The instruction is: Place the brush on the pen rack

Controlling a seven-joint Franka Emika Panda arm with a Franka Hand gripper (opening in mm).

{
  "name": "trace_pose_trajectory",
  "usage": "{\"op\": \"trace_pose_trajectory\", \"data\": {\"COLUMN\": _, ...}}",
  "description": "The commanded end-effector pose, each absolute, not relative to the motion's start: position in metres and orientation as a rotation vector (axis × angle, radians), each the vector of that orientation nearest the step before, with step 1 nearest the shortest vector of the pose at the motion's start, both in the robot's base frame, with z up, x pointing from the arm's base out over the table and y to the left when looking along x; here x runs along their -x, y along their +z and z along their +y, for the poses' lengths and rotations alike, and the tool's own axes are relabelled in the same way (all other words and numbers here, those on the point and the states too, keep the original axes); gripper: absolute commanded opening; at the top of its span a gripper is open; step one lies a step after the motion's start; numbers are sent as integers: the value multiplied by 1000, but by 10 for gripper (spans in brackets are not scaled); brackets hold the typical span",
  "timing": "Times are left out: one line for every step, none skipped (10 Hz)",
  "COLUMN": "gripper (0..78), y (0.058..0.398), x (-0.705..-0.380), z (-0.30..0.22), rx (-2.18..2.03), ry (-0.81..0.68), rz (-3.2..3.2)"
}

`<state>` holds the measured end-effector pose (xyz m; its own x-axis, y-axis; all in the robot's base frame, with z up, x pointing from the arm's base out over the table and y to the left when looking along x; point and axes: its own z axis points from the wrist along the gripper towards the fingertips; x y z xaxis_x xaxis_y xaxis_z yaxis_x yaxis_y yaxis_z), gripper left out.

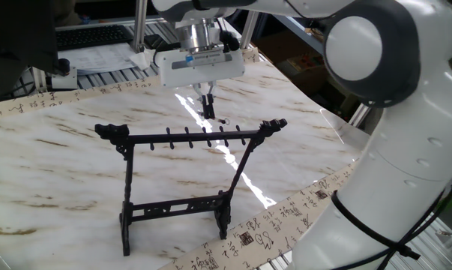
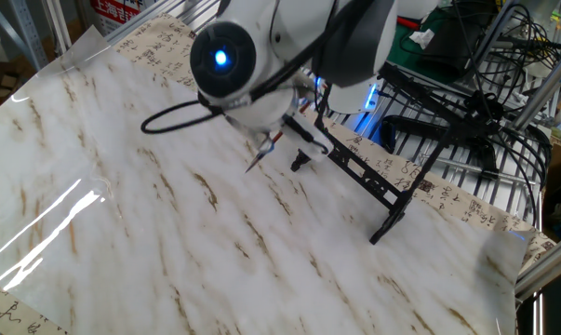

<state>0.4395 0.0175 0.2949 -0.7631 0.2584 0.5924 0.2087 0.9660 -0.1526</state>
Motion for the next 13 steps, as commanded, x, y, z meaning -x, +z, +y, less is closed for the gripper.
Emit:
{"op": "trace_pose_trajectory", "data": {"gripper": 11, "y": 299, "x": -436, "z": 16, "rx": 311, "ry": 111, "rz": -2464}}
{"op": "trace_pose_trajectory", "data": {"gripper": 11, "y": 300, "x": -433, "z": 16, "rx": 316, "ry": 127, "rz": -2463}}
{"op": "trace_pose_trajectory", "data": {"gripper": 11, "y": 300, "x": -429, "z": 16, "rx": 356, "ry": 144, "rz": -2459}}
{"op": "trace_pose_trajectory", "data": {"gripper": 11, "y": 300, "x": -428, "z": 16, "rx": 367, "ry": 148, "rz": -2457}}
{"op": "trace_pose_trajectory", "data": {"gripper": 11, "y": 301, "x": -421, "z": 13, "rx": 405, "ry": 150, "rz": -2439}}
{"op": "trace_pose_trajectory", "data": {"gripper": 11, "y": 300, "x": -416, "z": 14, "rx": 436, "ry": 150, "rz": -2435}}
{"op": "trace_pose_trajectory", "data": {"gripper": 11, "y": 299, "x": -415, "z": 14, "rx": 453, "ry": 141, "rz": -2433}}
{"op": "trace_pose_trajectory", "data": {"gripper": 11, "y": 301, "x": -412, "z": 16, "rx": 508, "ry": 85, "rz": -2412}}
{"op": "trace_pose_trajectory", "data": {"gripper": 11, "y": 301, "x": -411, "z": 16, "rx": 531, "ry": 45, "rz": -2397}}
{"op": "trace_pose_trajectory", "data": {"gripper": 11, "y": 302, "x": -410, "z": 18, "rx": 540, "ry": 41, "rz": -2391}}
{"op": "trace_pose_trajectory", "data": {"gripper": 11, "y": 303, "x": -408, "z": 19, "rx": 560, "ry": -12, "rz": -2371}}
{"op": "trace_pose_trajectory", "data": {"gripper": 11, "y": 304, "x": -406, "z": 21, "rx": 560, "ry": -11, "rz": -2369}}
{"op": "trace_pose_trajectory", "data": {"gripper": 11, "y": 304, "x": -404, "z": 22, "rx": 560, "ry": -3, "rz": -2373}}
